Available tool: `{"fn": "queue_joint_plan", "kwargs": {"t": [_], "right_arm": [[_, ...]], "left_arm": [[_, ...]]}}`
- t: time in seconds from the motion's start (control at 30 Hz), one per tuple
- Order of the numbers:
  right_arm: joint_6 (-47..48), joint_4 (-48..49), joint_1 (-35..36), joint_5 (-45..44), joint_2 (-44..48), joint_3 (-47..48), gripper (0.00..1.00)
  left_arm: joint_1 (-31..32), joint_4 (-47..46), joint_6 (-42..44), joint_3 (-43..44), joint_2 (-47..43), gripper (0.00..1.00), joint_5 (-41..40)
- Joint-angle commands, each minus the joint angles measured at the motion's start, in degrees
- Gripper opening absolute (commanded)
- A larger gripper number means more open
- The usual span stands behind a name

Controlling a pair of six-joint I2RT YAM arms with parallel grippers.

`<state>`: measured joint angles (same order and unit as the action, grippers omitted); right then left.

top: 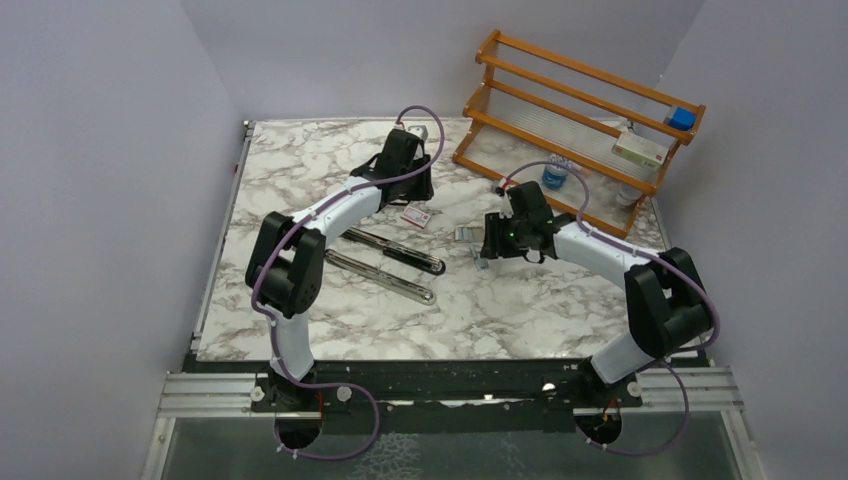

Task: Load the staples into the stapler

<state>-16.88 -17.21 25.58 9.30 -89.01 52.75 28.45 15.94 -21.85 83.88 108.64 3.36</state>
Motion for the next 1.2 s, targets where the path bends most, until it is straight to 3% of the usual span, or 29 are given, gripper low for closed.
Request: {"fn": "queue_joint_plan", "kwargs": {"t": [0.0, 0.23, 0.63, 1.17], "right_arm": [[0.67, 3.87, 1.8, 0.19, -2.19, 0.74, 0.49], [1.89, 4.4, 3.54, -1.61, -6.39, 4.86, 0.49], [3.74, 2.75, 4.74, -7.1, -13.27, 11.31, 0.38], [3.89, 0.41, 5.02, -5.5, -16.95, 13.4, 0.37]], "left_arm": [[0.01, -0.6, 0.83, -0.6, -2.22, 0.38, -0.98], [-0.08, -0.59, 0.84, -0.56, -2.03, 0.37, -0.98], [-0.15, -0.61, 0.93, -0.47, -1.78, 0.36, -0.75], [-0.5, -0.51, 0.38, -0.29, -0.74, 0.35, 0.22]]}}
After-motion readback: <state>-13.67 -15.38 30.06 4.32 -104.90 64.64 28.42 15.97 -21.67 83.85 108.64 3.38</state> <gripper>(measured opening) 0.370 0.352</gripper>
